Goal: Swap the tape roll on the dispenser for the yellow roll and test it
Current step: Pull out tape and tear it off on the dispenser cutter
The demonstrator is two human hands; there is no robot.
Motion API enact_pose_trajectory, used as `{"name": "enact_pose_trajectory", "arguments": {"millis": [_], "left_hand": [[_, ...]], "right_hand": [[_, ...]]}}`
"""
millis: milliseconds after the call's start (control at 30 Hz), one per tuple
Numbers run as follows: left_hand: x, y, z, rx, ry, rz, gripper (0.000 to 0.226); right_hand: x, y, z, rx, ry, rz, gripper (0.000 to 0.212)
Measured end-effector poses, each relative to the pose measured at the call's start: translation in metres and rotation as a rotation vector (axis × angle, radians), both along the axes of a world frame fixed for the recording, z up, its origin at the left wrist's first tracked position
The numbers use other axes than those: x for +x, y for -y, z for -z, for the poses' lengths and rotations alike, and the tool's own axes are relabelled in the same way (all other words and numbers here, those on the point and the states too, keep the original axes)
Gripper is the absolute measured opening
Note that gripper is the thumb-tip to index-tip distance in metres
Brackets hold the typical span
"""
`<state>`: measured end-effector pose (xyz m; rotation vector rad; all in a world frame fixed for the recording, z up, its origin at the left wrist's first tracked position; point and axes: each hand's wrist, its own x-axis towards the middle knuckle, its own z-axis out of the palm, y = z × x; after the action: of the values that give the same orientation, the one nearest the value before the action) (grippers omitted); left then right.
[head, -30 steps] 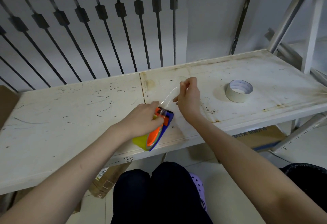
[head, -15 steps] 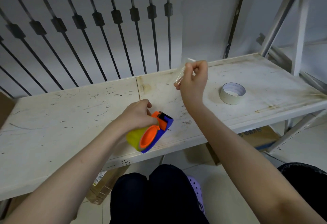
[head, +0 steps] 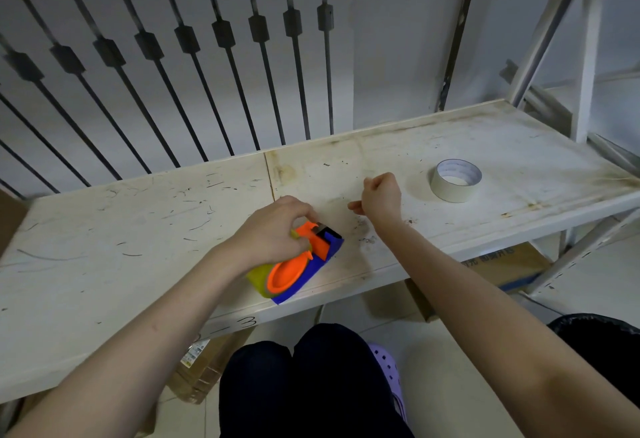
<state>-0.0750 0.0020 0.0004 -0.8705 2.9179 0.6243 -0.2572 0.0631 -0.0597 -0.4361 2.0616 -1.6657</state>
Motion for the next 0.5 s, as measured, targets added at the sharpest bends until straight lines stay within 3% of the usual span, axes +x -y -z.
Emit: {"name": "enact_pose_trajectory", "arguments": {"millis": [200, 500], "left_hand": [[0.001, 0.001, 0.003, -0.024, 0.000, 0.020, 0.035], [0.004, 0.004, 0.008, -0.017, 0.022, 0.115, 0.045]], "right_hand": [[-0.009, -0.012, 0.001, 0.009, 0.142, -0.039, 0.017], [-0.007, -0.034, 0.008, 0.076, 0.072, -0.110, 0.039]]}}
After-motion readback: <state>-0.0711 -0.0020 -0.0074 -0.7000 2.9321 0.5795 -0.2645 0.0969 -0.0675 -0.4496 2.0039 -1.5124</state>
